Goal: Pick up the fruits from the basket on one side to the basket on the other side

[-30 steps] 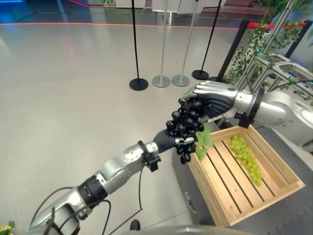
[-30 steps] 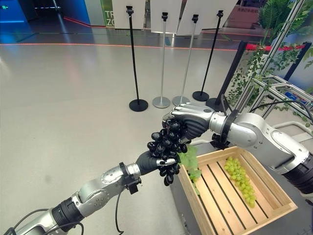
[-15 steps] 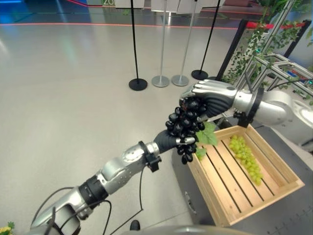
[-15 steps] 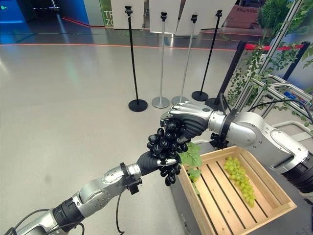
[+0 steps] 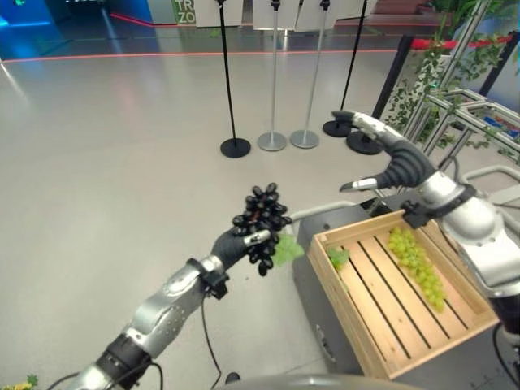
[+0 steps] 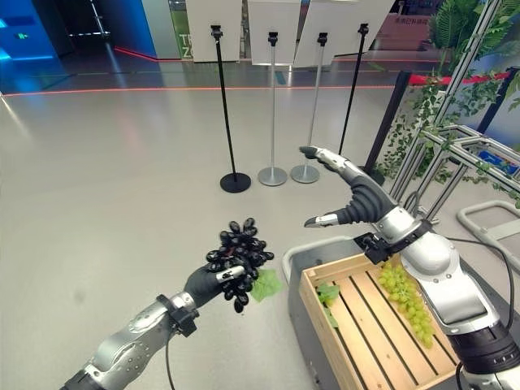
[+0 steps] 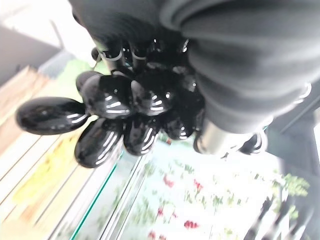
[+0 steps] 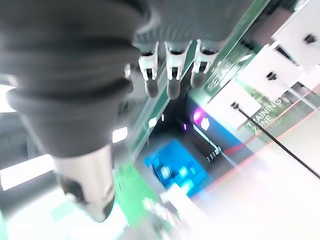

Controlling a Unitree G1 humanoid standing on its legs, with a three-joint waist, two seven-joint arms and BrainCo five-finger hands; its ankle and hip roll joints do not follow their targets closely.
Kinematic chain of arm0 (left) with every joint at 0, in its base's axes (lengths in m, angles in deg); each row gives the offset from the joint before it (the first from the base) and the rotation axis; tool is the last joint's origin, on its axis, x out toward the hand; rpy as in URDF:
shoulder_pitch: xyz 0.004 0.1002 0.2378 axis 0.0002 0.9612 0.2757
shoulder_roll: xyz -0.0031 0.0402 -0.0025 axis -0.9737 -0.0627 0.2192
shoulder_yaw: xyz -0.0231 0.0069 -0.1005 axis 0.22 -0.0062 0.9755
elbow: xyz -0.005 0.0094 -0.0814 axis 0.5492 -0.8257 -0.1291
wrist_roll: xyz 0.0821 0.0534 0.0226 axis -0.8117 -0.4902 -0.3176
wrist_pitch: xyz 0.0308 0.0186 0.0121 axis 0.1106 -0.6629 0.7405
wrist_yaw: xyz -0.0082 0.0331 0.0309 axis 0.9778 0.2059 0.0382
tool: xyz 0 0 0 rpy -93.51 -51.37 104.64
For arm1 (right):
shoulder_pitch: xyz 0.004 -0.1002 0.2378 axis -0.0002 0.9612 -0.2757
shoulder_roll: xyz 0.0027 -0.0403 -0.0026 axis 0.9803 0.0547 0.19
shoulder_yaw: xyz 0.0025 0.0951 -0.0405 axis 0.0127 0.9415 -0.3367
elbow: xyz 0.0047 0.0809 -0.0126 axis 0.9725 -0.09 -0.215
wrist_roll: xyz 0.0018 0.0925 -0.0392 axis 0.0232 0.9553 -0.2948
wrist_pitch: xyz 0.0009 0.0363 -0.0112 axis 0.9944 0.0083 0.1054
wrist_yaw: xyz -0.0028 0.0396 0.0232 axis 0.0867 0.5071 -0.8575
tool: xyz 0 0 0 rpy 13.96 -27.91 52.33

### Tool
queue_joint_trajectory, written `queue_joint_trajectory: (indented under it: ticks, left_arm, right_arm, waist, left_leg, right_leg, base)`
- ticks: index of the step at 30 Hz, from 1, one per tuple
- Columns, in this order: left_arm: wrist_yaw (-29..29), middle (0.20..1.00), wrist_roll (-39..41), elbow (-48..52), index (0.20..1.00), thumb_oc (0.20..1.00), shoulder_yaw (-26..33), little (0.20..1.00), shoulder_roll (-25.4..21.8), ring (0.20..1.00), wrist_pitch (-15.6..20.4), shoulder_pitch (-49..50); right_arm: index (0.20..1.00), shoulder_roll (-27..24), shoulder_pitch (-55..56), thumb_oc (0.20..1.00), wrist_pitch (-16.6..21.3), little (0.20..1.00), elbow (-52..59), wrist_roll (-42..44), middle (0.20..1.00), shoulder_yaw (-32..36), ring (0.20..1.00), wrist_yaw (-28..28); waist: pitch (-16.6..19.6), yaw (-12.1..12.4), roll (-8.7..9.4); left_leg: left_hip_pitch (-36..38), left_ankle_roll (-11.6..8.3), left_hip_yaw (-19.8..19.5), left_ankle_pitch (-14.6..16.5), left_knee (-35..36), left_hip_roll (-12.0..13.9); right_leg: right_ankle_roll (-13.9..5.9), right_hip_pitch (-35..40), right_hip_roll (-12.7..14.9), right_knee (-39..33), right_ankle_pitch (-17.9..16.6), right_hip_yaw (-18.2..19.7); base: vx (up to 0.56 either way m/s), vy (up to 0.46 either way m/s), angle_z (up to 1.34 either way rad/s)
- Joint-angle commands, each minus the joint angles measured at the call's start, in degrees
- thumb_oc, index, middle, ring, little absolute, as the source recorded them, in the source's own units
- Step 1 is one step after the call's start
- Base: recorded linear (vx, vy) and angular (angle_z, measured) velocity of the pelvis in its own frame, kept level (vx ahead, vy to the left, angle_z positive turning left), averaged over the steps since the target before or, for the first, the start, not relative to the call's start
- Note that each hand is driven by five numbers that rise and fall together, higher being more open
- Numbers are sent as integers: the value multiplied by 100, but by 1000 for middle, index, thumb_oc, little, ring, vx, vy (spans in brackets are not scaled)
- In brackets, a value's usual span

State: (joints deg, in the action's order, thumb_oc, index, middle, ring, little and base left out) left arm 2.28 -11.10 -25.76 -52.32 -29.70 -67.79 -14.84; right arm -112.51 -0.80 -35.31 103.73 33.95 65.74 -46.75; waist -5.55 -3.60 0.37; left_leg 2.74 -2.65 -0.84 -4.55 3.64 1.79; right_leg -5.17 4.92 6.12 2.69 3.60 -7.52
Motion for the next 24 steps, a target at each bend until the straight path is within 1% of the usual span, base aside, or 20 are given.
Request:
queue_joint_trajectory:
  ticks: [1,3,4,6,7,10,11,12,13,14,15,16,17,18,19,20,21,22,23,24]
  left_arm:
    - [76,200,-157,259,200,200,415,200,155,200,657,-160]
    - [67,200,-178,281,200,200,516,200,193,200,685,-72]
    - [3,200,-198,210,200,200,907,200,394,200,784,225]
    - [-6,200,-187,224,200,200,1015,200,451,200,822,324]
    - [-21,200,-212,284,200,200,1292,200,559,200,902,507]
    - [-15,200,-282,399,200,200,1542,200,616,200,981,753]
    - [-17,200,-460,525,200,200,1854,200,676,200,1097,948]
    - [-20,200,-463,536,200,200,1857,200,674,200,1094,962]
    - [-107,200,-798,709,200,200,2223,200,711,200,1246,1165]
    - [-110,200,-800,717,200,200,2224,200,710,200,1242,1168]
    - [-244,200,-1044,774,200,200,2407,200,731,200,1311,1242]
    - [-403,200,-1396,858,200,200,2579,200,812,200,1401,1276]
    - [-408,200,-1401,861,200,200,2577,200,814,200,1399,1270]
    - [-519,200,-1574,915,200,200,2727,200,820,200,1460,1213]
    - [-611,200,-1768,930,200,200,2802,200,850,200,1494,1158]
    - [-648,200,-1889,940,200,200,2862,200,865,200,1548,1095]
    - [-774,200,-2182,880,200,200,3016,200,884,200,1732,988]
    - [-783,200,-2193,875,200,200,3009,200,880,200,1738,983]
    - [-821,200,-2246,841,200,200,3046,200,868,200,1763,989]
    - [-954,200,-2349,821,200,200,3197,200,863,200,1794,976]
  right_arm:
    - [1000,228,-6,1000,134,1000,25,511,1000,359,1000,179]
    - [1000,344,94,1000,125,1000,11,565,1000,442,1000,173]
    - [1000,864,315,1000,173,1000,-195,987,1000,582,1000,244]
    - [1000,987,403,1000,192,1000,-222,1040,1000,585,1000,222]
    - [1000,1247,563,1000,188,1000,-283,1164,1000,604,1000,224]
    - [1000,1471,759,1000,208,1000,-277,1227,1000,623,1000,179]
    - [1000,1667,912,1000,254,1000,-311,1221,1000,603,1000,201]
    - [1000,1672,919,1000,254,1000,-308,1219,1000,599,1000,202]
    - [1000,1876,1167,1000,288,1000,-349,1306,1000,649,1000,214]
    - [1000,1878,1167,1000,289,1000,-348,1306,1000,650,1000,214]
    - [1000,1993,1329,1000,309,1000,-408,1365,1000,665,1000,287]
    - [1000,2062,1526,1000,336,1000,-525,1271,1000,686,1000,424]
    - [1000,2062,1518,1000,338,1000,-528,1269,1000,688,1000,426]
    - [1000,2100,1533,1000,334,1000,-564,1212,1000,712,1000,536]
    - [1000,2139,1552,1000,321,1000,-601,1085,1000,707,1000,623]
    - [1000,2183,1607,1000,306,1000,-608,953,1000,722,1000,672]
    - [1000,2328,1751,1000,267,1000,-660,802,1000,717,1000,654]
    - [1000,2336,1751,1000,267,1000,-659,797,1000,719,1000,654]
    - [1000,2380,1776,1000,221,1000,-710,796,1000,694,1000,605]
    - [1000,2500,1776,1000,197,1000,-865,919,1000,611,1000,554]
  waist:
    - [226,109,169]
    - [232,104,153]
    - [200,155,103]
    - [193,164,97]
    - [150,249,74]
    - [108,309,64]
    - [62,442,53]
    - [66,426,57]
    - [-16,568,40]
    - [-3,548,44]
    - [-79,619,46]
    - [-207,636,43]
    - [-197,617,42]
    - [-257,571,58]
    - [-251,535,66]
    - [-253,514,59]
    - [-216,597,18]
    - [-222,587,25]
    - [-211,621,43]
    - [-185,697,81]
  left_leg:
    - [-6,57,-83,727,-473,43]
    - [-10,48,-102,715,-462,53]
    - [-58,11,-179,659,-461,88]
    - [-81,-4,-217,645,-481,94]
    - [-139,-29,-292,604,-518,94]
    - [-204,-59,-382,574,-586,74]
    - [-285,-107,-510,498,-628,51]
    - [-285,-109,-523,496,-628,50]
    - [-385,-193,-725,389,-629,15]
    - [-414,-189,-744,360,-625,3]
    - [-569,-251,-779,312,-702,-19]
    - [-915,-281,-659,257,-963,-70]
    - [-954,-272,-678,234,-975,-83]
    - [-1059,-194,-210,266,-1113,84]
    - [-1037,-140,282,347,-1179,331]
    - [-1015,-126,676,365,-1208,525]
    - [-915,-195,741,526,-1131,554]
    - [-911,-191,729,527,-1131,544]
    - [-914,-146,627,609,-1137,425]
    - [-929,-48,583,739,-1198,262]
  right_leg:
    - [-212,-274,113,253,-121,-236]
    - [-195,-252,92,233,-107,-254]
    - [-126,-237,36,189,-69,-310]
    - [-105,-217,21,171,-57,-353]
    - [-54,-186,-7,101,-43,-421]
    - [-11,-135,-28,34,-30,-500]
    - [54,-67,-54,-46,-3,-613]
    - [55,-58,-54,-53,-2,-627]
    - [121,13,-61,-93,61,-824]
    - [118,-3,-53,-103,40,-844]
    - [152,12,-26,-95,80,-1013]
    - [182,-11,85,-58,133,-1422]
    - [177,-32,93,-62,112,-1444]
    - [176,-70,177,-1,108,-1649]
    - [173,-61,242,36,142,-1846]
    - [162,-21,300,34,150,-2057]
    - [58,150,361,51,250,-2214]
    - [49,162,368,50,248,-2228]
    - [13,192,434,84,236,-2243]
    - [-35,233,605,262,251,-2239]
  base:
    - [-25,-51,11]
    - [-40,-58,16]
    - [-71,-84,14]
    - [-64,-76,16]
    - [-42,-54,23]
    - [-49,-68,20]
    - [-33,-63,38]
    - [-67,-74,47]
    - [-51,-20,38]
    - [-107,-24,69]
    - [-189,19,77]
    - [-191,23,93]
    - [-209,46,154]
    - [-95,63,186]
    - [-96,89,184]
    - [95,156,129]
    - [106,121,104]
    - [142,143,103]
    - [102,210,99]
    - [103,212,90]
